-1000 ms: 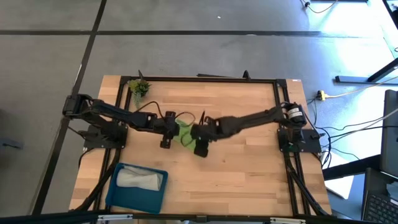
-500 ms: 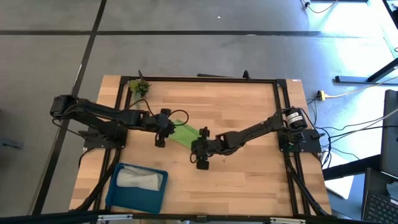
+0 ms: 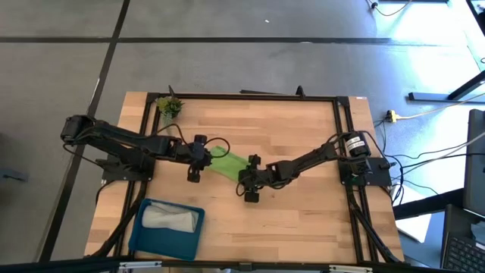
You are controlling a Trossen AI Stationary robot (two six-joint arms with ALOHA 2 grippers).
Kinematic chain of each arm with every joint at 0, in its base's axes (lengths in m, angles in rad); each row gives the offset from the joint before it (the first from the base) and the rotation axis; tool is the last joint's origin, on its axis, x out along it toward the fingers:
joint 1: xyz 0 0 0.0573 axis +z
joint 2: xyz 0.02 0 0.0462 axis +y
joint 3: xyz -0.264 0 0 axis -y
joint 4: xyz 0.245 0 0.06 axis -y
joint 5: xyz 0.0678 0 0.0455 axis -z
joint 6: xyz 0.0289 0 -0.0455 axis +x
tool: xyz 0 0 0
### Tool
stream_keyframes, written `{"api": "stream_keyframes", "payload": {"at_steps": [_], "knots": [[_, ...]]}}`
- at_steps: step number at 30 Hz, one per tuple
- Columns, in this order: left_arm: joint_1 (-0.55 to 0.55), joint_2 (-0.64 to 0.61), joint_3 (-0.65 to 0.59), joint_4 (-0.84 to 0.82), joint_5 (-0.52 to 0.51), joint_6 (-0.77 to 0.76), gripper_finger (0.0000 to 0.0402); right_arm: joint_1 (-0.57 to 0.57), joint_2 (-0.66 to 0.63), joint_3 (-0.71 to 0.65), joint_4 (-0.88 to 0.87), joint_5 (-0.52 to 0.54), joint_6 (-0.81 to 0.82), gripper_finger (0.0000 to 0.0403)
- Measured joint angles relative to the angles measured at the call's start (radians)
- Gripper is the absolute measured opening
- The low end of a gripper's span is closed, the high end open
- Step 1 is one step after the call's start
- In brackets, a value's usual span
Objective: Fold microfiber towels
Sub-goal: Fold the green microfiber cloth
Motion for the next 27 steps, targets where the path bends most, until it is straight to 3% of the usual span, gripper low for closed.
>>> {"api": "stream_keyframes", "payload": {"at_steps": [11,15,21,27], "knots": [[-0.016,0.0,0.0,-0.002,-0.001,-0.013,0.008,0.0,0.014,-0.012,-0.011,0.008,0.138,0.0156],[-0.033,0.0,0.0,-0.002,0.0,-0.013,0.008,-0.001,0.014,-0.011,-0.032,0.011,0.199,0.0116],[-0.05,0.0,0.0,-0.003,0.0,-0.013,0.008,-0.004,0.015,-0.012,-0.041,0.015,0.222,0.002],[-0.068,0.003,0.0,-0.018,0.0,0.027,0.008,-0.012,0.015,-0.014,-0.037,-0.044,0.224,0.0014]]}}
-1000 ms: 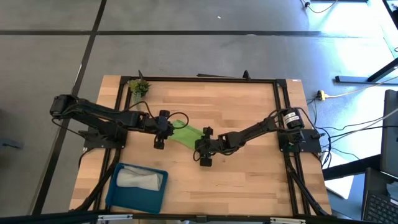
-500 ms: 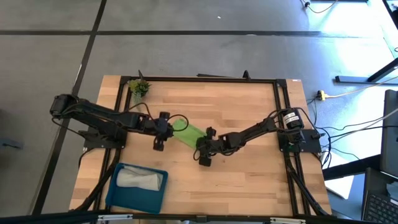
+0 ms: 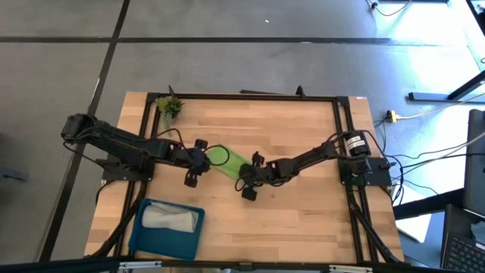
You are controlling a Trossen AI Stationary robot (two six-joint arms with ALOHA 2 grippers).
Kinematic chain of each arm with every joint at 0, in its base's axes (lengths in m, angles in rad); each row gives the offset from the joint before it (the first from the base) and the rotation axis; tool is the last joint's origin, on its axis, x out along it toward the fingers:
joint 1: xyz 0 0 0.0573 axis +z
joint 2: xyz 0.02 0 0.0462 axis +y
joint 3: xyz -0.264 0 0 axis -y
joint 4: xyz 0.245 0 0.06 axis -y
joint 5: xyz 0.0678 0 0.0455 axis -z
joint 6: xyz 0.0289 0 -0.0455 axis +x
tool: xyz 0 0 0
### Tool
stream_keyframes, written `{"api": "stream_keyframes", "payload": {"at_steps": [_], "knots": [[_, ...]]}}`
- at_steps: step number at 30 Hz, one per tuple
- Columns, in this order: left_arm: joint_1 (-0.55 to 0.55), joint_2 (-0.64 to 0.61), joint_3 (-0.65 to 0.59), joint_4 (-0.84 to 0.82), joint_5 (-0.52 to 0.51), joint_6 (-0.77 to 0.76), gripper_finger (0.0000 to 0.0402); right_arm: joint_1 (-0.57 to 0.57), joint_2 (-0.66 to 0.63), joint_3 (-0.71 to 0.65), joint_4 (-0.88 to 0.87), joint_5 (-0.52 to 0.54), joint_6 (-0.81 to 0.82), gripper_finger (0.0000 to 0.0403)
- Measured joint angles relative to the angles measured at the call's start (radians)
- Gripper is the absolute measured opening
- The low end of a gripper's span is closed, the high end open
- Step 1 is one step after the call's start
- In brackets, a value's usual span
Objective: Fold microfiber towels
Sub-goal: Fold the green microfiber cloth
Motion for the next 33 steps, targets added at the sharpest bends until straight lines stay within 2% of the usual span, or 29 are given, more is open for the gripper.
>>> {"api": "stream_keyframes", "payload": {"at_steps": [5,10,13,16,25,33], "knots": [[-0.01,0.029,0.0,0.008,0.001,0.096,0.008,-0.014,0.0,0.0,0.022,-0.091,0.001,0.0009],[-0.01,0.105,0.0,0.019,0.001,0.111,0.008,-0.018,-0.008,-0.001,0.028,-0.119,0.001,0.0009],[-0.01,0.131,-0.001,0.019,0.001,0.111,0.008,-0.027,-0.02,-0.002,0.032,-0.201,0.004,0.0009],[-0.01,0.136,-0.001,0.02,0.001,0.111,0.008,-0.037,-0.025,-0.003,0.043,-0.297,0.027,0.0009],[-0.072,0.136,-0.001,0.022,0.057,0.12,0.008,-0.091,-0.022,-0.006,0.1,-0.456,0.083,0.0011],[-0.12,0.136,-0.001,0.063,0.004,0.132,0.008,-0.133,-0.022,-0.006,0.146,-0.515,0.117,0.0011]]}}
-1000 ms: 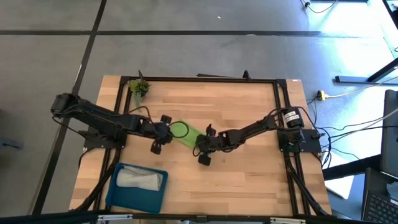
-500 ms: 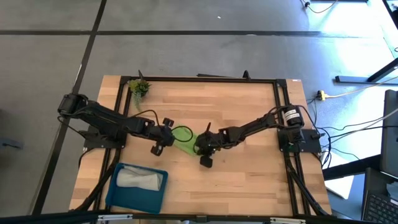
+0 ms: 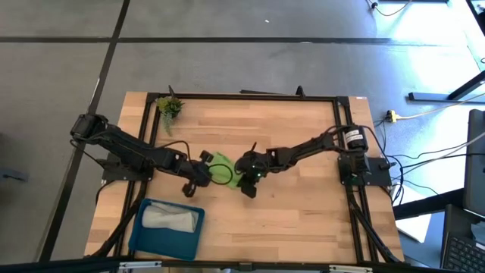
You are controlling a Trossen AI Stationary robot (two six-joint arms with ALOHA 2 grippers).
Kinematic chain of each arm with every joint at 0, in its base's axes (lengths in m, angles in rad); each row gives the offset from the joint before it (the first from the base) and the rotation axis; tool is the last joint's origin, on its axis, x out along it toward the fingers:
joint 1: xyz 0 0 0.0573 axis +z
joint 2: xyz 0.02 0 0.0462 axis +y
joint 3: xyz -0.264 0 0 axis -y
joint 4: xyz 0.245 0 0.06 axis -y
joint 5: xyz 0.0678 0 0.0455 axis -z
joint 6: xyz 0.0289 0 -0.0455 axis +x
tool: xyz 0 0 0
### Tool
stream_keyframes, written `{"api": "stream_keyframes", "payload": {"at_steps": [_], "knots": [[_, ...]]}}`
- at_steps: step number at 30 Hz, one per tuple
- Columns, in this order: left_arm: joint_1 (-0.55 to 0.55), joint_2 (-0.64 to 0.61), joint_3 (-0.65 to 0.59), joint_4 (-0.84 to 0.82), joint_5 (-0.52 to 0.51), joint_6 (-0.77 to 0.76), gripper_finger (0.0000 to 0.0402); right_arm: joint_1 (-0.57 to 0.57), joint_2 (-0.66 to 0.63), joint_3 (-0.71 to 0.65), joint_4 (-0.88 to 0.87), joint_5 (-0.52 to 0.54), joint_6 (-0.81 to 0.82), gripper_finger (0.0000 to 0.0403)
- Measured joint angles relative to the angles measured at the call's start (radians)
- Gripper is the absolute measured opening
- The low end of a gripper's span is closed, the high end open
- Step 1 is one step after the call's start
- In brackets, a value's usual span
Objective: Fold microfiber towels
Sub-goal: Fold the green microfiber cloth
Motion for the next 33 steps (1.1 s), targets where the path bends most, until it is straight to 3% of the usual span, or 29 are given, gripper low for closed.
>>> {"api": "stream_keyframes", "payload": {"at_steps": [15,23,30,33], "knots": [[-0.028,0.0,0.0,0.067,-0.005,-0.009,0.008,-0.042,-0.002,0.003,0.102,-0.086,0.11,0.0012],[-0.019,0.004,0.0,0.121,-0.015,-0.141,0.008,-0.056,-0.003,0.003,0.112,-0.096,0.149,0.0012],[0.011,0.091,0.0,0.117,-0.023,-0.199,0.008,-0.058,-0.004,0.003,0.119,-0.096,0.15,0.0012],[0.011,0.118,0.0,0.122,-0.1,-0.176,0.008,-0.058,-0.004,0.003,0.118,-0.096,0.147,0.0012]]}}
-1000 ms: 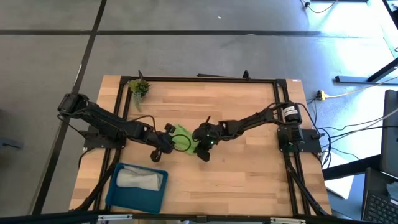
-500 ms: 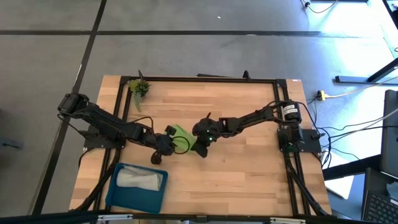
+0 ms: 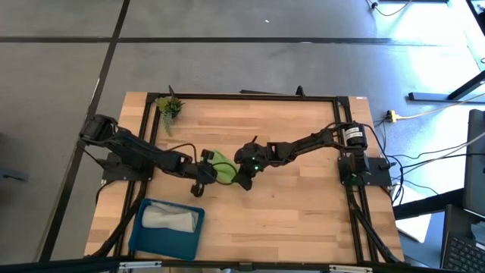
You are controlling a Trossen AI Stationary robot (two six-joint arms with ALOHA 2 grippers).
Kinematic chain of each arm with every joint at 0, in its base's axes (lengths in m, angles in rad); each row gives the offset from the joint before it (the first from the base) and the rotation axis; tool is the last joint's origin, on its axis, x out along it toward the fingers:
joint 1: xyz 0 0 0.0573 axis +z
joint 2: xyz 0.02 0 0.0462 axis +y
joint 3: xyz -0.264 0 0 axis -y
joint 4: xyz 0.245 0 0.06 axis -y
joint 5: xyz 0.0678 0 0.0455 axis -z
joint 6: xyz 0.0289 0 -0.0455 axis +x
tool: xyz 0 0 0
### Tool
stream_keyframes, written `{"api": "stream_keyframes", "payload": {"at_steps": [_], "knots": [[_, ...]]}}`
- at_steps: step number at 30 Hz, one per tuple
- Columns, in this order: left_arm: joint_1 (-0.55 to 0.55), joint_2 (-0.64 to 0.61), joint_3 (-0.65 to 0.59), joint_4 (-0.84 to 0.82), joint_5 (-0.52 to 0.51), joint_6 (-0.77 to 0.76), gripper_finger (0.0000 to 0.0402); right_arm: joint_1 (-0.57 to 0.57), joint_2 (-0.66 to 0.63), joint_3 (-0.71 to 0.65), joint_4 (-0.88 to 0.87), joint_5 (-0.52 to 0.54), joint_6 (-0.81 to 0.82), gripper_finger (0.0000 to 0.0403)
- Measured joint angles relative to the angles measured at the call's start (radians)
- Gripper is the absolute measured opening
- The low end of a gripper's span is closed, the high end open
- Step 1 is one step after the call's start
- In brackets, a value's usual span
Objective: Fold microfiber towels
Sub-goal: Fold the green microfiber cloth
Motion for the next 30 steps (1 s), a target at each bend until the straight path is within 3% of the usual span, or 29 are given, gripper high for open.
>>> {"api": "stream_keyframes", "payload": {"at_steps": [3,10,16,18,30], "knots": [[0.003,0.016,0.0,-0.003,-0.083,-0.001,0.008,0.0,0.0,0.0,-0.001,0.0,-0.002,0.0012],[0.002,0.027,0.0,0.001,-0.079,0.022,0.0078,0.0,-0.002,0.0,-0.001,0.0,-0.004,0.0012],[0.002,0.027,0.0,0.0,-0.079,0.043,0.0011,0.0,-0.002,0.001,-0.014,0.001,-0.001,0.0012],[0.002,0.02,0.007,-0.013,-0.078,0.049,0.0007,0.0,-0.002,0.001,-0.04,0.015,0.022,0.0013],[0.015,0.009,0.12,-0.137,0.115,0.105,0.0,0.023,0.001,0.002,-0.16,0.105,0.074,0.0013]]}}
